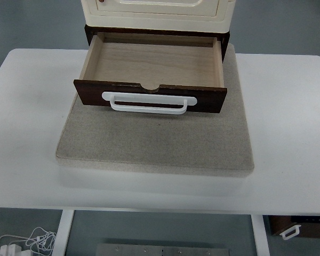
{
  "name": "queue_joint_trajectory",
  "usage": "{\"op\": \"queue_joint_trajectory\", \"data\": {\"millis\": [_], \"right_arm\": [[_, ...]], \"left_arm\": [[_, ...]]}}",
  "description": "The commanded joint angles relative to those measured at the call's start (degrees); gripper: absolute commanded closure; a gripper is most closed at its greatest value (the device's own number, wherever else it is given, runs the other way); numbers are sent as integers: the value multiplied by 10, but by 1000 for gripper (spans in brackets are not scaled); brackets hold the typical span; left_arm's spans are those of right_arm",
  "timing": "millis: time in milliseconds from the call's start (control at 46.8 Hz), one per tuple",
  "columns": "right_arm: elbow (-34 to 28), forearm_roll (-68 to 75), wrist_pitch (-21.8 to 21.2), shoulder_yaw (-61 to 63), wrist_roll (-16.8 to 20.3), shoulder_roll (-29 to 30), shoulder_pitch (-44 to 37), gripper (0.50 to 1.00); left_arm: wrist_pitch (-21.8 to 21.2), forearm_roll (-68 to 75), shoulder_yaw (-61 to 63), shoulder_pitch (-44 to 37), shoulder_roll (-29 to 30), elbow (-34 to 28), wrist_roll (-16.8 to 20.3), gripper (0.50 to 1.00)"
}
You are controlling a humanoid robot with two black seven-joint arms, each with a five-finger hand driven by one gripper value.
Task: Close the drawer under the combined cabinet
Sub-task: 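Swing the left hand in over the open brown drawer's front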
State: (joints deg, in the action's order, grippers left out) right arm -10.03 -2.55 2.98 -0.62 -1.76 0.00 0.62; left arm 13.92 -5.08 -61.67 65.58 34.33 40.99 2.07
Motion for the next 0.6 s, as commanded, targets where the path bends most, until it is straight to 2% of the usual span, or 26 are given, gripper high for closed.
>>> {"op": "queue_joint_trajectory", "data": {"millis": [0,363,577], "right_arm": [[0,0,0,0,0,0,0,548],[0,0,0,0,0,0,0,548],[0,0,0,0,0,0,0,548]], "left_arm": [[1,15,0,14,16,44,0,504],[8,166,8,88,20,191,-26,504],[1,167,133,122,18,309,-28,504]]}}
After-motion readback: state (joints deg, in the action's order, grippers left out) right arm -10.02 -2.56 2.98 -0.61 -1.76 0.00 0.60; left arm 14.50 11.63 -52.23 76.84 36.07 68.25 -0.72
